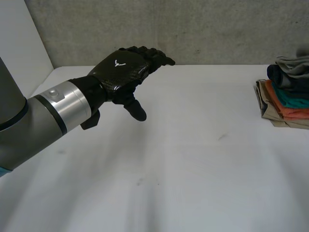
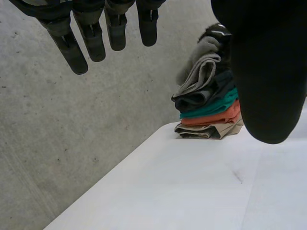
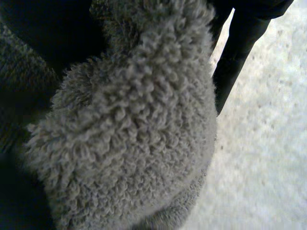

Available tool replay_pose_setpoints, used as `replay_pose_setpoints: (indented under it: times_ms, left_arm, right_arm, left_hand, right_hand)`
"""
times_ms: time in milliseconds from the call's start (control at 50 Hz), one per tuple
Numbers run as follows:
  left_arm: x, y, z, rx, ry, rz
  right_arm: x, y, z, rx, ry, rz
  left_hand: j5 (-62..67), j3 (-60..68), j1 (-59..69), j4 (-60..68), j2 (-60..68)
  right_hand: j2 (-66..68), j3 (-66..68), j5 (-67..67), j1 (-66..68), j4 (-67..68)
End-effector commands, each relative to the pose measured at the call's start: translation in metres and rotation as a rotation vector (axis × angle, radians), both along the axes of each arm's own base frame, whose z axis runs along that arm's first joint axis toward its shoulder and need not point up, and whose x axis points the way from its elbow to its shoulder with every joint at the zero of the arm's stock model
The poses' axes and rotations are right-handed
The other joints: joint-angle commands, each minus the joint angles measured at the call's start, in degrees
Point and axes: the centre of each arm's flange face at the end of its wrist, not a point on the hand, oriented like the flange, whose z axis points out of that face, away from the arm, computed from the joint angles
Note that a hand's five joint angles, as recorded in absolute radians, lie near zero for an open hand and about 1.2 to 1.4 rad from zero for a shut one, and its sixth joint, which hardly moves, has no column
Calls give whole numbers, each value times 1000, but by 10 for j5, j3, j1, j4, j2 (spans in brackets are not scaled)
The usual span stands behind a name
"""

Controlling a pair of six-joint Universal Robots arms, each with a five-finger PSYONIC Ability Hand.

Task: Fold the laundry.

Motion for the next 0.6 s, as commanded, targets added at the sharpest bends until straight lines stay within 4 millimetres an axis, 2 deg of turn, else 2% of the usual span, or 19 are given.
replay_pose_setpoints:
  times_ms: [20, 120, 180, 200, 240, 400, 480, 600]
  left_arm:
    - [1, 2, -5, 14, -9, 0]
    - [1, 2, -5, 17, -8, 0]
    - [1, 2, -4, 14, -7, 0]
    - [1, 2, -4, 14, -7, -2]
    - [0, 3, -3, 11, -4, -3]
    - [-8, 14, -1, 4, -1, -40]
    - [-9, 16, 0, 3, 0, -46]
    - [-8, 18, 5, -10, 9, -48]
  right_arm:
    - [-20, 9, -31, 62, 53, 52]
    - [-17, 16, -38, 91, 58, 70]
    - [-16, 18, -37, 103, 43, 68]
    - [-15, 21, -36, 122, 24, 59]
    - [-15, 24, -31, 148, 1, 47]
    - [-13, 51, 16, 279, -97, -72]
    - [-31, 66, 32, 318, -108, -201]
    - [-64, 95, 88, 302, -45, -466]
  left_hand:
    - [-25, -19, -12, -13, -15]
    - [-25, -19, -12, -13, -15]
    - [-25, -19, -12, -13, -15]
    - [-23, -17, -11, -11, -14]
    - [-25, -19, -12, -13, -15]
    - [-25, -19, -12, -13, -15]
    - [-25, -19, -12, -13, -15]
    - [-25, -19, -12, -13, -15]
  right_hand:
    - [147, 141, 180, 211, 115]
    - [147, 141, 180, 211, 115]
    - [-148, -153, -115, -84, -180]
    - [-394, -399, -361, -330, -425]
    - [-553, -559, -520, -489, -585]
    - [-553, -559, -520, -489, -585]
    - [-553, -559, -520, -489, -585]
    - [-553, -559, -520, -489, -585]
